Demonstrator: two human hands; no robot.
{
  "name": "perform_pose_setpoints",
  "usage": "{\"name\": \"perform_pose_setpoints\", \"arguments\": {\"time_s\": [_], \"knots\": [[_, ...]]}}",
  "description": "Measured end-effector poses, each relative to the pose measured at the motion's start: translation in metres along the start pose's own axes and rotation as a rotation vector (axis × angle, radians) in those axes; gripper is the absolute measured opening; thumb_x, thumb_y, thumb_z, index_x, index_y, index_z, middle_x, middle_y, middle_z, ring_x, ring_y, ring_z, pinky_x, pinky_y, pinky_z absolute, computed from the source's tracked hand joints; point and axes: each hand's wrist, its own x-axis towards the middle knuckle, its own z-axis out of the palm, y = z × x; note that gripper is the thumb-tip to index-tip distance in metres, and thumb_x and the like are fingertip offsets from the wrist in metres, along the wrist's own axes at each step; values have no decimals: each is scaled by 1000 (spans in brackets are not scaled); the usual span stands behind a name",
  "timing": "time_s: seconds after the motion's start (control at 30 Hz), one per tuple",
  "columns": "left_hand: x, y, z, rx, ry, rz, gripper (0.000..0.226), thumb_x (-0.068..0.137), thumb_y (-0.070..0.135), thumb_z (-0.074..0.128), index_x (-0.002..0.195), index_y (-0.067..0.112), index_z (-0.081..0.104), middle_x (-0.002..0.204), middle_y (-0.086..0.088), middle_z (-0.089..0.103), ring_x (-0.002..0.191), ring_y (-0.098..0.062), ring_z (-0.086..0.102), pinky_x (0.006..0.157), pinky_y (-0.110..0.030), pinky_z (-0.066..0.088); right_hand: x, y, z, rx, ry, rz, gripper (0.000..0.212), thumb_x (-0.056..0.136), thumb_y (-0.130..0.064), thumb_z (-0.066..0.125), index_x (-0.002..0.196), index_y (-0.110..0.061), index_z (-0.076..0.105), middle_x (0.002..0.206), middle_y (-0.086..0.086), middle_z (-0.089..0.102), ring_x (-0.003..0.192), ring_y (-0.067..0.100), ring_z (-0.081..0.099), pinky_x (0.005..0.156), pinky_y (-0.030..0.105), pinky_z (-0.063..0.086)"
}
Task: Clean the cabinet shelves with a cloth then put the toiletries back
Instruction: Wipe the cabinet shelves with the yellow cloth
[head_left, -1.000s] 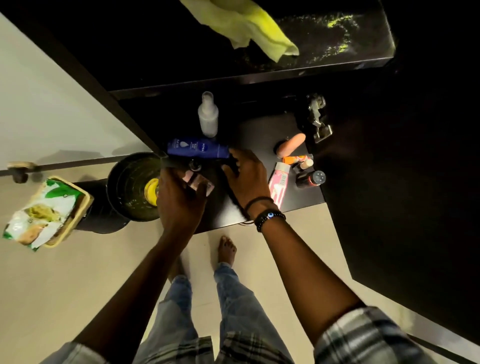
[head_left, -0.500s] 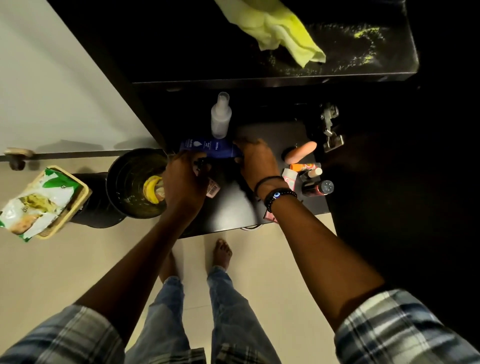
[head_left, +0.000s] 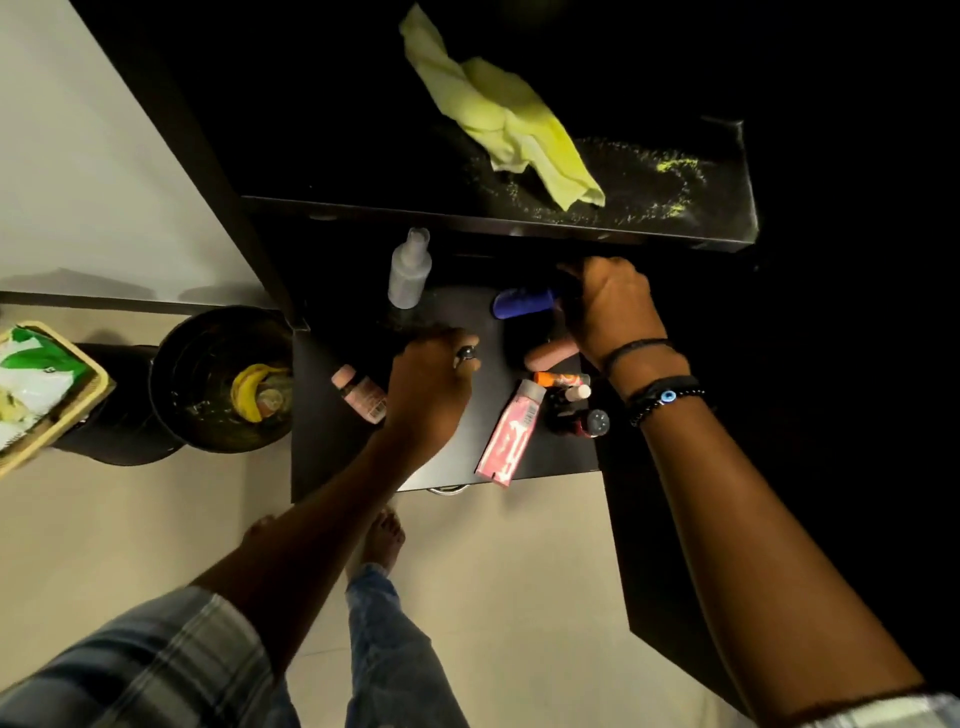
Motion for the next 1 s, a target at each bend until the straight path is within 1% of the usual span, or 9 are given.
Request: {"name": "perform_pose_setpoints", "arguments": {"time_s": [0.23, 0.37, 0.57, 0.67, 0.73, 0.8, 0.87, 0.93, 1.0], "knots": [[21, 26, 33, -31, -91, 42, 17, 82, 0, 63, 99, 2, 68, 102, -14, 66, 90, -29, 66, 78, -41, 55, -1, 26, -5, 52, 84, 85, 28, 86, -12, 60, 113, -3, 61, 111, 23, 62, 106, 41, 55, 87, 40, 43], [27, 24, 43, -28, -119, 56, 11, 81, 2, 63, 91, 2, 66, 96, -15, 65, 85, -33, 66, 71, -46, 55, 1, 34, 4, 101, 76, 121, 33, 87, -14, 61, 118, -4, 59, 114, 23, 59, 107, 41, 55, 88, 40, 45], [24, 27, 36, 28, -128, 51, 27, 85, 19, 65, 110, 8, 64, 110, -12, 64, 97, -30, 63, 82, -39, 52, 4, 40, 7, 142, 75, 143, 41, 86, -28, 65, 122, -9, 58, 115, 19, 60, 108, 37, 56, 88, 36, 46], [18, 24, 18, 49, -8, 93, 34, 86, 31, 63, 114, 11, 63, 109, -12, 64, 90, -30, 64, 74, -34, 49, 2, 40, 5, 148, 80, 137, 44, 86, -34, 65, 123, -10, 58, 116, 18, 59, 109, 34, 54, 87, 34, 45], [14, 21, -1, 26, 134, 82, 35, 84, 32, 65, 112, 11, 61, 107, -11, 61, 83, -22, 61, 65, -23, 41, -5, 38, 1, 157, 118, 137, 44, 86, -34, 65, 123, -11, 57, 119, 16, 57, 109, 32, 53, 86, 31, 42], [13, 14, -20, -4, 252, 20, 42, 81, 31, 69, 114, 8, 55, 111, -13, 56, 91, -22, 55, 68, -23, 41, -16, 32, -4, 218, 208, 158, 39, 87, -31, 66, 119, -10, 59, 119, 15, 55, 104, 29, 55, 80, 24, 39], [16, 4, -35, -27, 335, -38, 54, 77, 33, 71, 117, 4, 49, 115, -16, 52, 102, -28, 53, 80, -38, 48, -32, 20, -4, 307, 340, 141, 36, 86, -26, 67, 117, -10, 60, 116, 14, 53, 97, 26, 58, 77, 20, 40], [25, -4, -46, -35, 300, -101, 64, 76, 36, 73, 123, 4, 44, 120, -16, 49, 109, -30, 51, 87, -43, 47, -48, 1, 6, 415, 418, 97, 35, 86, -21, 68, 118, -10, 60, 114, 13, 54, 93, 24, 60, 78, 21, 47], [35, -13, -50, 10, 196, -134, 69, 77, 37, 72, 131, 6, 41, 127, -14, 49, 115, -29, 49, 92, -39, 43, -65, -23, 28, 520, 400, 73, 34, 85, -19, 67, 118, -10, 61, 111, 13, 57, 91, 27, 61, 79, 34, 54]]}}
